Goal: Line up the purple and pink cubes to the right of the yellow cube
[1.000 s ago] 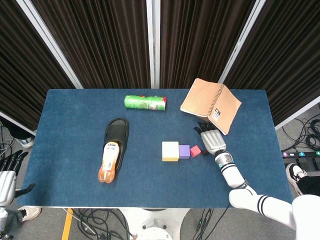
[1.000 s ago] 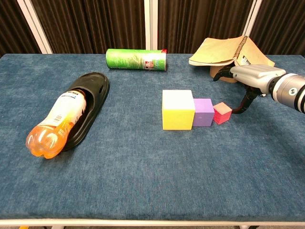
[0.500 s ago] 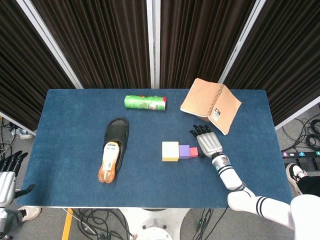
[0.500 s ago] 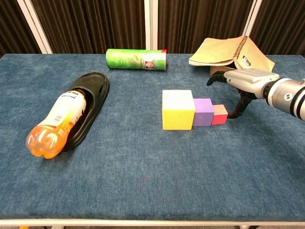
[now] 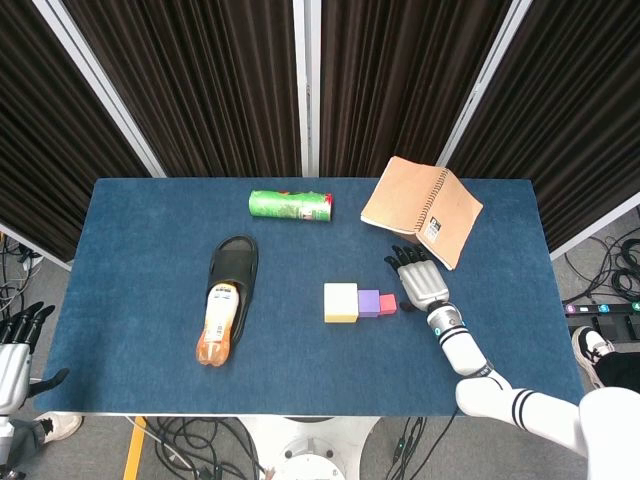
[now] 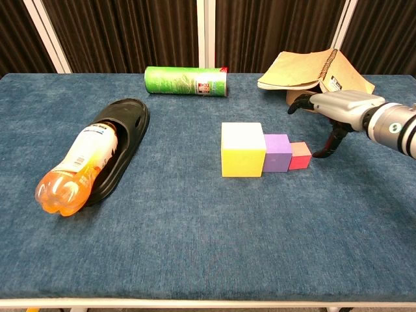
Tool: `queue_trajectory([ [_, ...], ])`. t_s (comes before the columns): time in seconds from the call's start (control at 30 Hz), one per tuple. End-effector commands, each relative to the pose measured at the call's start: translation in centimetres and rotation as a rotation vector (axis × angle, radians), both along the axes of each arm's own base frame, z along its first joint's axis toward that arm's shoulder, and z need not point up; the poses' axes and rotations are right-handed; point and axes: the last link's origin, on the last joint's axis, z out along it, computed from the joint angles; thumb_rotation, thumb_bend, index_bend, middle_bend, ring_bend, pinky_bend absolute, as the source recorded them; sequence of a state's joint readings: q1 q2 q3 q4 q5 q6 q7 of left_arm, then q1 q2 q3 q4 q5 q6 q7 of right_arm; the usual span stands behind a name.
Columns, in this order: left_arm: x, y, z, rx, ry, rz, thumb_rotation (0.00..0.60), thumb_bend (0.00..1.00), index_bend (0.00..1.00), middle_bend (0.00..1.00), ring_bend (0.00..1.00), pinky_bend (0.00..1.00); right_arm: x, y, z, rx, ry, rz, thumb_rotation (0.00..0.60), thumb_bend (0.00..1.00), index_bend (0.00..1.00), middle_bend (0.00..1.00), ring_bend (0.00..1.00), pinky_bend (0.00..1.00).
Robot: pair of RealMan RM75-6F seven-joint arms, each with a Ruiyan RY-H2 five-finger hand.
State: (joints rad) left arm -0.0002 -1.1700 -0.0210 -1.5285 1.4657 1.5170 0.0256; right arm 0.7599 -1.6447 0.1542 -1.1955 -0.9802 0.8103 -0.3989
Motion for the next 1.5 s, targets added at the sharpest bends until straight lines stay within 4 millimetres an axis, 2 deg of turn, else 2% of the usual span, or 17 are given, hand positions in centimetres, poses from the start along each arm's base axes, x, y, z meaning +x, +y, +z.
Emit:
queue_trajectory([
  [0.03,0.0,0.0,0.0,0.0,0.0,0.002,0.6,0.0,0.17,0.2,0.15,0.17,0.5,-0.2,-0.5,0.006,-0.006,0.007,0.6,0.08,0.14,0.01,0.0,0.0],
  [0.57,-0.4,-0.4,0.1,0.004,-0.004,0.018,0.6,0.0,0.17,0.2,0.15,0.17,3.3,-0.4,-2.1,0.028,-0.006,0.074,0.6,0.08,0.14,0.01,0.0,0.0],
  [0.73,-0.5,-0.5,0.1,0.005,-0.005,0.019,0.6,0.0,0.17,0.2,0.15,0.17,3.2,-0.3,-2.0,0.03,0.007,0.074,0.6,0.08,0.14,0.01,0.0,0.0],
  [0.9,-0.3,-0.3,0.1,0.006,-0.004,0.005,0.6,0.0,0.17,0.2,0.15,0.17,2.4,0.1,-0.9,0.012,0.004,0.067,0.6,0.09,0.14,0.01,0.0,0.0],
  [1.0,-0.1,0.0,0.2,0.01,-0.003,-0.007,0.6,0.0,0.17,0.2,0.15,0.17,1.8,0.7,1.0,-0.019,-0.022,0.064,0.6,0.09,0.14,0.01,0.0,0.0],
  [1.13,0.1,0.2,0.3,0.013,-0.004,-0.016,0.6,0.0,0.17,0.2,0.15,0.17,0.2,3.0,5.1,-0.079,-0.078,0.071,0.6,0.12,0.14,0.06,0.0,0.0],
  [1.37,0.5,1.0,0.2,0.017,0.01,-0.023,0.6,0.0,0.17,0.2,0.15,0.17,-4.3,10.2,12.7,-0.217,-0.147,0.06,0.6,0.17,0.11,0.1,0.0,0.0],
  [1.5,0.8,1.4,0.0,0.012,0.019,-0.026,0.6,0.0,0.17,0.2,0.15,0.17,-6.5,14.4,15.5,-0.291,-0.175,0.042,0.6,0.21,0.09,0.09,0.0,0.0],
])
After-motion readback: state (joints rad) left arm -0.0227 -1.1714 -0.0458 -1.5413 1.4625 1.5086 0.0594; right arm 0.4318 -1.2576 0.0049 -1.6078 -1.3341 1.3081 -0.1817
